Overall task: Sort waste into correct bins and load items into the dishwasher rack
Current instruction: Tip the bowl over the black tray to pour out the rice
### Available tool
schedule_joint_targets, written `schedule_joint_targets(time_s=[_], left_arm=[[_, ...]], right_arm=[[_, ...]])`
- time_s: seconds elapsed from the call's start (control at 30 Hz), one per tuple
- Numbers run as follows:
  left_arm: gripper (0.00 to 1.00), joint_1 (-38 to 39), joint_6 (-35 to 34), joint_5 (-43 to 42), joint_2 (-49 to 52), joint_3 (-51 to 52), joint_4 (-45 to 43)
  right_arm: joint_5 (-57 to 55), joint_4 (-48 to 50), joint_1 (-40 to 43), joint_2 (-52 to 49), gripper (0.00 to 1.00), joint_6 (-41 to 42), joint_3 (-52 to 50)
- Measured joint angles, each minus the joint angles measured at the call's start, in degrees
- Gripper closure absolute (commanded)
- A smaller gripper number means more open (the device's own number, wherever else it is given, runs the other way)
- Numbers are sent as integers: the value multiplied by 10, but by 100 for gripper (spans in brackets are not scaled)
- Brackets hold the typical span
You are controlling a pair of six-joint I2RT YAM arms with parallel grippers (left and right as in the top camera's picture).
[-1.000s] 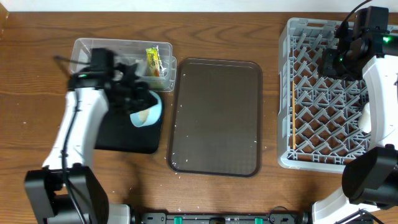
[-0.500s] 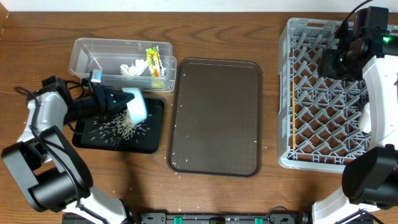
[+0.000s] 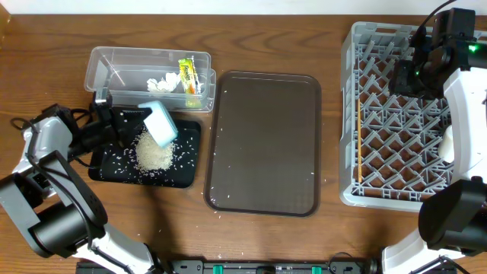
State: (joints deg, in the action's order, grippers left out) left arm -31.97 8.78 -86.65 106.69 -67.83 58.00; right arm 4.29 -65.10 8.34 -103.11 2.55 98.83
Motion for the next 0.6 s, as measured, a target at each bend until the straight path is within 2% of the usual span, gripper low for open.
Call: schedule_joint_targets(time_s=[0.33,0.47,0.6], left_arm=[[94,-12,47,0,0,0,42],[94,-15,56,17,0,1,4],[94,-20,75,6,0,1,37]], right_arm=[[0,-3,0,0,54,0,0],[0,-3,0,0,54,0,0],[0,-3,0,0,54,0,0]])
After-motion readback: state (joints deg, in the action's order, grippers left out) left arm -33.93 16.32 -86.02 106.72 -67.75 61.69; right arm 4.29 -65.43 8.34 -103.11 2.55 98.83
